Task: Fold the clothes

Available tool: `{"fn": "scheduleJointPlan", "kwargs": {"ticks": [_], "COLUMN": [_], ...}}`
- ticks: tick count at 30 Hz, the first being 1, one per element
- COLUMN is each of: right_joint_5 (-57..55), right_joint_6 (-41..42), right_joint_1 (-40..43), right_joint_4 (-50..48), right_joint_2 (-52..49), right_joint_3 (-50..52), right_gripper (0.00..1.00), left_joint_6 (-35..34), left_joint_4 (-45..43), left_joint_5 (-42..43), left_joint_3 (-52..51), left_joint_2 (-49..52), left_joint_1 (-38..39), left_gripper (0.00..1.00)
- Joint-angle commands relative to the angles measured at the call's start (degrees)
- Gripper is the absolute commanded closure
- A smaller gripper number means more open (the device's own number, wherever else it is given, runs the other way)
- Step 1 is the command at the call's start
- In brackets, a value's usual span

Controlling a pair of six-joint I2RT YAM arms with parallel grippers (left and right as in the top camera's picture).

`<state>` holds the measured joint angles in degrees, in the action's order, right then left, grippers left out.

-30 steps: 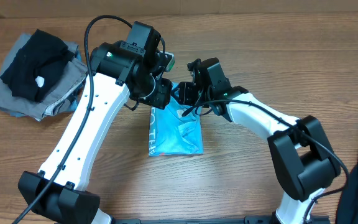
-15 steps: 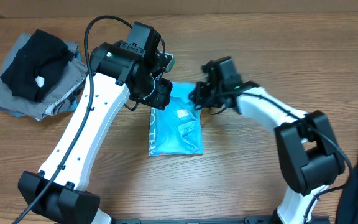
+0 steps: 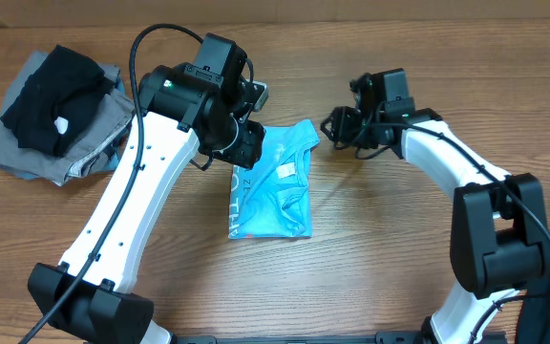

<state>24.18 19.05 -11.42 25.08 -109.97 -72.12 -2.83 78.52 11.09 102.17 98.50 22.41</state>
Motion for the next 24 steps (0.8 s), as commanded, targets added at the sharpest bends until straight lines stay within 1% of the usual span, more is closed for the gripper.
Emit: {"fn": "scheduleJointPlan", "kwargs": {"ticks": [1,2,4,7,9,12,15,18,20,24], "right_joint_5": [8.94,13.49,16.83,15.67,12.44,3.06,-4.07,-10.56,-12.0,-9.75], "right_joint_6": [-2.19,-4.0,-4.31,-4.28,-2.8,2.73,7.8,11.5,11.69,11.63], "right_joint_1": [2.01,2.16,1.53,-2.73,-6.88,-13.22,-17.79,-20.41,-21.16,-21.2], "right_joint_4": [5.64,9.11,16.22,24.94,27.43,28.13,27.74,27.71,26.82,21.53], "right_joint_2": [3.89,4.79,6.36,7.48,7.43,7.43,7.43,7.3,7.21,7.21], "right_joint_3": [-1.16,-1.16,-1.16,-1.14,-1.07,-0.92,-0.92,-0.92,-0.92,-0.92], "right_gripper": [0.52,0.53,0.53,0.54,0.54,0.52,0.5,0.44,0.42,0.41], "left_joint_6": [1.16,1.18,1.16,1.18,1.16,1.14,1.16,1.14,1.14,1.14], "left_joint_4": [0.22,0.11,0.13,0.11,-0.11,-0.57,-0.57,-0.46,-0.52,-0.83], "left_joint_5": [0.28,0.13,-0.92,-1.73,-1.95,-2.73,-2.71,-2.64,-2.51,-2.51], "left_joint_3": [0.92,0.9,0.9,0.9,0.92,0.92,0.9,0.9,0.9,0.9], "left_joint_2": [-1.53,-1.51,-1.51,-1.51,-1.51,-1.51,-1.51,-1.51,-1.51,-1.51], "left_joint_1": [0.09,0.09,0.09,0.09,0.09,0.09,0.09,0.09,0.09,0.09], "left_gripper": [0.47,0.46,0.45,0.44,0.43,0.43,0.42,0.42,0.42,0.42]}}
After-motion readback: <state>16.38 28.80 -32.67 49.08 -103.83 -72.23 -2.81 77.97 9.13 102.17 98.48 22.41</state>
